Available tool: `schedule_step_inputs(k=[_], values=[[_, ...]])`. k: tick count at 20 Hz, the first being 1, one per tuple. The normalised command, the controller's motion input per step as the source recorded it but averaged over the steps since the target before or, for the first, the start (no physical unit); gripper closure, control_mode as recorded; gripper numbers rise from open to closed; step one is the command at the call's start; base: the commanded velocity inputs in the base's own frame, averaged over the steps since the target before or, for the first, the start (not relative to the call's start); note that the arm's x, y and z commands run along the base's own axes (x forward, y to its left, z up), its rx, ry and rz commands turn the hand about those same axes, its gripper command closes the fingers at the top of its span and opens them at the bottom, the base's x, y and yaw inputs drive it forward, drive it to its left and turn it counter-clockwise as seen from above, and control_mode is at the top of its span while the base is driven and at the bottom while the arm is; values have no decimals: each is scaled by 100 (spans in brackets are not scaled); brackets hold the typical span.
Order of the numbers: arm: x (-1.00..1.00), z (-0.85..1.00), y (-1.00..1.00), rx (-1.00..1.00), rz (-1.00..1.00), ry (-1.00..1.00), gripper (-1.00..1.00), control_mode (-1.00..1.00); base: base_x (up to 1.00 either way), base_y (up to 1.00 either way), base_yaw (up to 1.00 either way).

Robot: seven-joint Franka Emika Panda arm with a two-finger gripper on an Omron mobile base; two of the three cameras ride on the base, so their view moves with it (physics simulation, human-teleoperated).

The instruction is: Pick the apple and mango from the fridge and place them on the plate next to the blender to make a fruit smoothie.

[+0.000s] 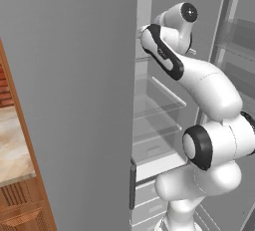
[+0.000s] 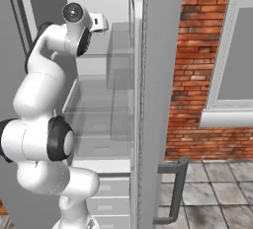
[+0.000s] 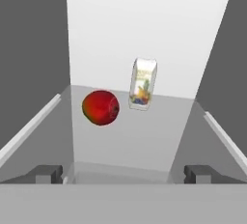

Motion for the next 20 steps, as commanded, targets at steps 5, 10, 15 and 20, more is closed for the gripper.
schedule_step_inputs(k=[5, 10, 15, 20], values=[[35, -10, 9, 0, 0, 3, -100, -100, 0, 0, 0], [30, -17, 16, 0, 0, 4, -100, -100, 0, 0, 0], [35, -9, 16, 0, 0, 4, -100, -100, 0, 0, 0], [43, -10, 13, 0, 0, 2, -100, -100, 0, 0, 0]])
